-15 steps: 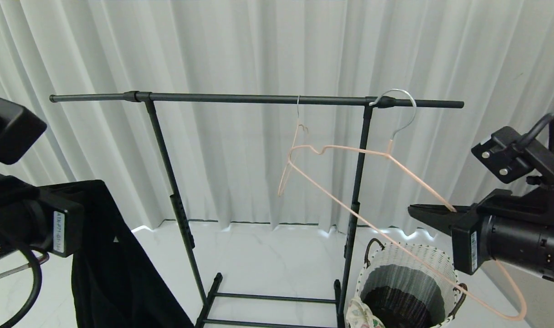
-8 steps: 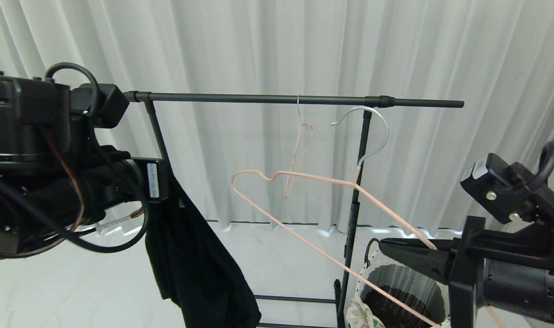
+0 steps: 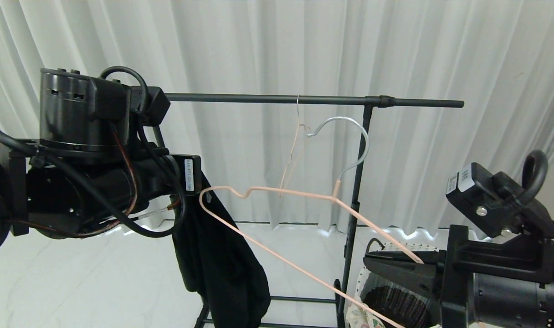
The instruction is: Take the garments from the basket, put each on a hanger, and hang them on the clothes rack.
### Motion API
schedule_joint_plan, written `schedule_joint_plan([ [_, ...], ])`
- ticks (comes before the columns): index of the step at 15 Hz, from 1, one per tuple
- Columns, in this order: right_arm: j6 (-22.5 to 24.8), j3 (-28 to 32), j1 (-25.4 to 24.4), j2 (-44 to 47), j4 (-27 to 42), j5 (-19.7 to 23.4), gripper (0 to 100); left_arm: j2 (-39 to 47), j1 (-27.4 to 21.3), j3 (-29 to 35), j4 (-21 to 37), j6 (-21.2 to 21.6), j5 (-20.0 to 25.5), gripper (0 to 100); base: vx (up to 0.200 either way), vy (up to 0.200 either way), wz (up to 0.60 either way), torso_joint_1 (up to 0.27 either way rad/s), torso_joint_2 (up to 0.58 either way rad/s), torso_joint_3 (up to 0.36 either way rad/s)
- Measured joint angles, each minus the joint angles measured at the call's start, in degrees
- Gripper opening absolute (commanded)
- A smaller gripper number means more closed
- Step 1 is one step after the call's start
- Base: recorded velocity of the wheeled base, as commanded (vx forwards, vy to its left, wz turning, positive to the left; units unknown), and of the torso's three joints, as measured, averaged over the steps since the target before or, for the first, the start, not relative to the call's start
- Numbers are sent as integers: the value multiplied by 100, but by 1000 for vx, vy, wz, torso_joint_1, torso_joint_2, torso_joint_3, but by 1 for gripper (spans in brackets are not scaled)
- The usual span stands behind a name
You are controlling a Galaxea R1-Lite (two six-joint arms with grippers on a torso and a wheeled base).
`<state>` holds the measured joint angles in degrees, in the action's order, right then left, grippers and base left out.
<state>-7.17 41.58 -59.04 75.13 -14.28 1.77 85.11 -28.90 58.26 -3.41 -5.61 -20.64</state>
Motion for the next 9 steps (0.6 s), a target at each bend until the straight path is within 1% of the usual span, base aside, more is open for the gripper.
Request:
schedule_joint_plan([
  [5,-5,15,0,201,-219,46,0,13,-45,-29,2,-9,-16,0,0,0,0,0,0,0],
  [9,-5,43,6,414,-584,37,0,-22,-177,-35,0,-9,-18,0,0,0,0,0,0,0],
])
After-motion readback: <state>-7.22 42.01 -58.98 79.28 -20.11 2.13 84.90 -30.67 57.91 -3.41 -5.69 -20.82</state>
